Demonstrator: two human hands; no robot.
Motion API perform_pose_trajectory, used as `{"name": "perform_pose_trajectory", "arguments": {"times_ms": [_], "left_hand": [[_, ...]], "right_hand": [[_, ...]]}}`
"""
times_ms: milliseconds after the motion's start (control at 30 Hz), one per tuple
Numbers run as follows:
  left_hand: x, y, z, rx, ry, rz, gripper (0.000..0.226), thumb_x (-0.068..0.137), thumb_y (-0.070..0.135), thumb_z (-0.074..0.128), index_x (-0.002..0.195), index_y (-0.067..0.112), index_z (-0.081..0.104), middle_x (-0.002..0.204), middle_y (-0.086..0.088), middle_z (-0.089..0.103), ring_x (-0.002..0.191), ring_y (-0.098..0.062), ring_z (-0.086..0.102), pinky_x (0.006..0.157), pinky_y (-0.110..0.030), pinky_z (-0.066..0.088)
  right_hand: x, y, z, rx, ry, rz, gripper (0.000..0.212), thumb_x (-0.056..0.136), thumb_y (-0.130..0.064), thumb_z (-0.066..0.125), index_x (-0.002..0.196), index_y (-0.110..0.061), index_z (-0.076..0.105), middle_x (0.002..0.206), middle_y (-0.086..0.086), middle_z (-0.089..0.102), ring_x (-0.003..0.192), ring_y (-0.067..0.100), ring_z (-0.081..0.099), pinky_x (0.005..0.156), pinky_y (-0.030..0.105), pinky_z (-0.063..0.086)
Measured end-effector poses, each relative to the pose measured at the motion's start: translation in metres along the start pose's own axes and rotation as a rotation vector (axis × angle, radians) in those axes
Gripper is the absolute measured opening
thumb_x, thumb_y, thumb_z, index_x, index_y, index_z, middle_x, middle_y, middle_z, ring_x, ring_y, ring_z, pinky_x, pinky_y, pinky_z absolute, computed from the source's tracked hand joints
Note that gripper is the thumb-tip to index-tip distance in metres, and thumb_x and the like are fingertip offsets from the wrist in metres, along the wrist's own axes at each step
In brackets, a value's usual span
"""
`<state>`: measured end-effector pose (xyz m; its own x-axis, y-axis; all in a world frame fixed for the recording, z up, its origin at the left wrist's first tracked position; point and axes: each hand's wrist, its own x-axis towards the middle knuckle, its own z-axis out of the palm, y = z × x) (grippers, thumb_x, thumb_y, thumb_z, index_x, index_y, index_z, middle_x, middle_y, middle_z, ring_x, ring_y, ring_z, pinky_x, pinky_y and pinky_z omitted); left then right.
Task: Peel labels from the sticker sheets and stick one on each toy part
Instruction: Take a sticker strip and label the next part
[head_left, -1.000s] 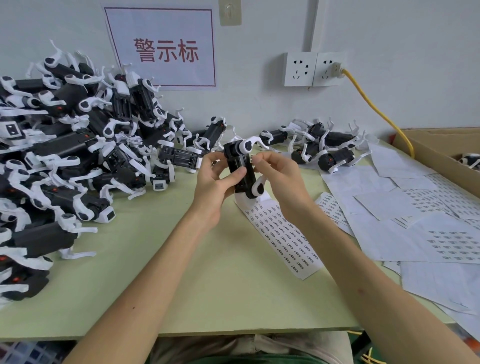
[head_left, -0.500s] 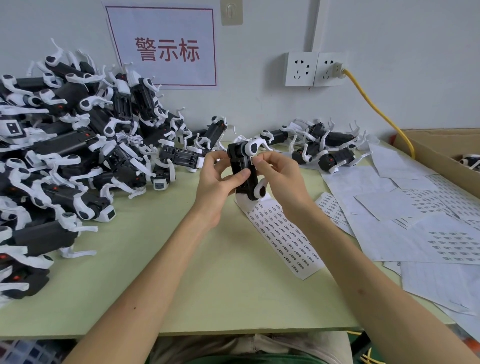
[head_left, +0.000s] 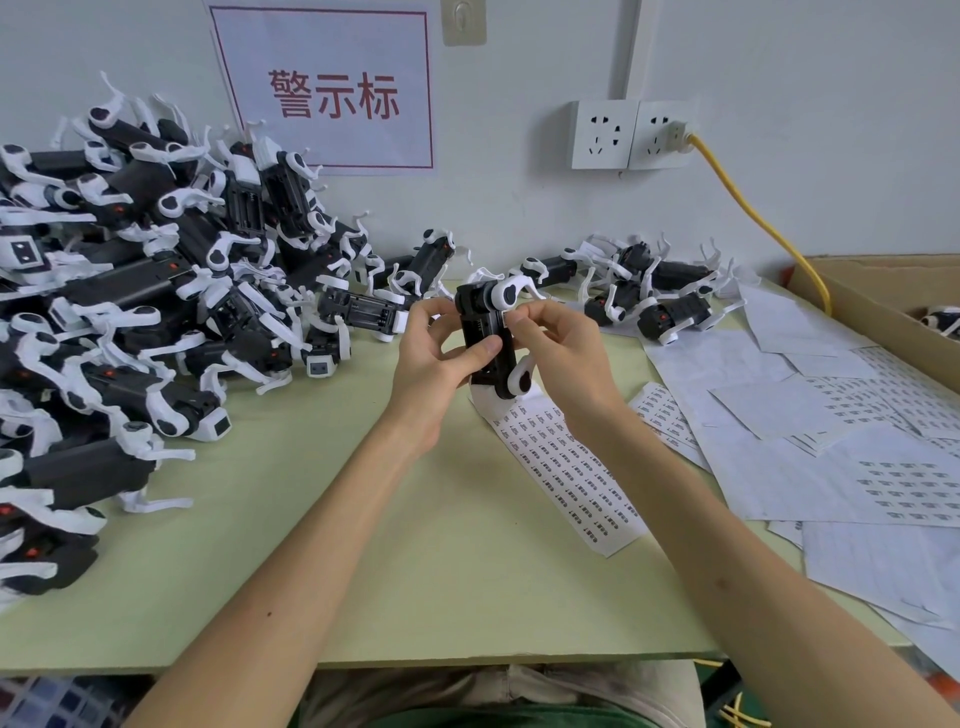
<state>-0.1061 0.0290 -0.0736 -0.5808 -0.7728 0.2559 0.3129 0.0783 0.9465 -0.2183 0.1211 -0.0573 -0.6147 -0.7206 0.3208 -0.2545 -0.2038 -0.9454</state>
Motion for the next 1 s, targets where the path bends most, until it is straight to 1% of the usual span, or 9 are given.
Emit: {"name": "perform_pose_trajectory", "arguments": {"times_ms": [233, 367, 467, 567, 633, 733, 833, 933, 1000], "left_hand": [[0.0016, -0.0022, -0.0012, 0.026, 0.003, 0.009, 0.050, 0.089, -0.010, 0.070, 0.129, -0.002, 0.042, 0.131, -0.016, 0.066, 0.096, -0.027, 0.073, 0.098, -0.058, 0.055], [0.0021, -0.0045, -0.0021, 0.052, 0.007, 0.010, 0.049, 0.088, -0.008, 0.072, 0.127, 0.001, 0.044, 0.129, -0.011, 0.068, 0.098, -0.027, 0.074, 0.100, -0.059, 0.053], [0.0028, -0.0050, -0.0032, 0.048, 0.003, 0.013, 0.048, 0.086, -0.005, 0.075, 0.122, 0.006, 0.046, 0.129, -0.011, 0.068, 0.103, -0.031, 0.073, 0.101, -0.060, 0.052], [0.0022, -0.0029, -0.0025, -0.006, -0.022, -0.003, 0.051, 0.078, 0.008, 0.078, 0.118, 0.011, 0.047, 0.126, -0.009, 0.070, 0.106, -0.034, 0.072, 0.096, -0.054, 0.057], [0.0021, -0.0021, -0.0020, -0.062, -0.051, -0.039, 0.049, 0.077, 0.012, 0.076, 0.117, 0.014, 0.049, 0.115, -0.004, 0.074, 0.100, -0.031, 0.074, 0.084, -0.043, 0.060], [0.0023, -0.0010, -0.0034, -0.105, -0.076, -0.070, 0.044, 0.077, 0.012, 0.075, 0.114, 0.017, 0.052, 0.104, 0.002, 0.076, 0.092, -0.022, 0.074, 0.074, -0.031, 0.058], [0.0025, -0.0013, -0.0039, -0.121, -0.085, -0.074, 0.046, 0.076, 0.012, 0.075, 0.115, 0.016, 0.052, 0.102, 0.002, 0.077, 0.091, -0.021, 0.074, 0.072, -0.029, 0.058], [0.0024, -0.0010, -0.0041, -0.109, -0.099, -0.065, 0.048, 0.077, 0.012, 0.074, 0.117, 0.015, 0.049, 0.104, 0.001, 0.076, 0.092, -0.023, 0.075, 0.074, -0.031, 0.058], [0.0025, -0.0006, -0.0052, -0.085, -0.117, -0.045, 0.050, 0.077, 0.011, 0.074, 0.119, 0.014, 0.048, 0.107, 0.000, 0.076, 0.096, -0.026, 0.074, 0.080, -0.035, 0.059]], "right_hand": [[-0.0006, -0.0003, 0.0004, -0.005, 0.015, -0.018, 0.021, 0.099, -0.022, 0.064, 0.082, -0.010, 0.067, 0.090, 0.013, 0.075, 0.076, 0.016, 0.066, 0.068, 0.016, 0.050], [0.0009, 0.0021, 0.0000, 0.009, 0.043, -0.009, 0.021, 0.096, -0.022, 0.069, 0.078, -0.012, 0.065, 0.081, 0.008, 0.073, 0.078, 0.016, 0.070, 0.067, 0.015, 0.051], [0.0021, 0.0036, -0.0029, 0.041, 0.070, 0.029, 0.029, 0.090, -0.024, 0.076, 0.070, -0.014, 0.059, 0.071, 0.006, 0.070, 0.077, 0.017, 0.071, 0.073, 0.020, 0.050], [0.0040, 0.0030, -0.0074, 0.088, 0.059, 0.086, 0.039, 0.085, -0.027, 0.082, 0.064, -0.016, 0.051, 0.059, 0.000, 0.062, 0.071, 0.014, 0.064, 0.083, 0.028, 0.051], [0.0049, 0.0023, -0.0078, 0.118, 0.014, 0.105, 0.035, 0.089, -0.026, 0.078, 0.068, -0.014, 0.052, 0.068, 0.005, 0.062, 0.068, 0.010, 0.063, 0.084, 0.032, 0.050], [0.0040, -0.0001, -0.0058, 0.161, -0.028, 0.123, 0.025, 0.096, -0.021, 0.069, 0.078, -0.012, 0.055, 0.080, 0.006, 0.066, 0.068, 0.008, 0.065, 0.075, 0.024, 0.050], [0.0023, -0.0024, -0.0059, 0.144, -0.054, 0.119, 0.015, 0.095, -0.020, 0.071, 0.089, -0.008, 0.063, 0.083, 0.005, 0.068, 0.068, 0.011, 0.066, 0.071, 0.024, 0.052], [0.0010, -0.0044, -0.0064, 0.134, -0.053, 0.136, 0.014, 0.092, -0.021, 0.074, 0.088, -0.010, 0.066, 0.080, 0.003, 0.070, 0.064, 0.011, 0.064, 0.071, 0.027, 0.052], [0.0009, -0.0049, -0.0073, 0.144, -0.061, 0.150, 0.012, 0.092, -0.020, 0.074, 0.085, -0.012, 0.068, 0.077, -0.001, 0.071, 0.063, 0.012, 0.064, 0.073, 0.029, 0.052]]}}
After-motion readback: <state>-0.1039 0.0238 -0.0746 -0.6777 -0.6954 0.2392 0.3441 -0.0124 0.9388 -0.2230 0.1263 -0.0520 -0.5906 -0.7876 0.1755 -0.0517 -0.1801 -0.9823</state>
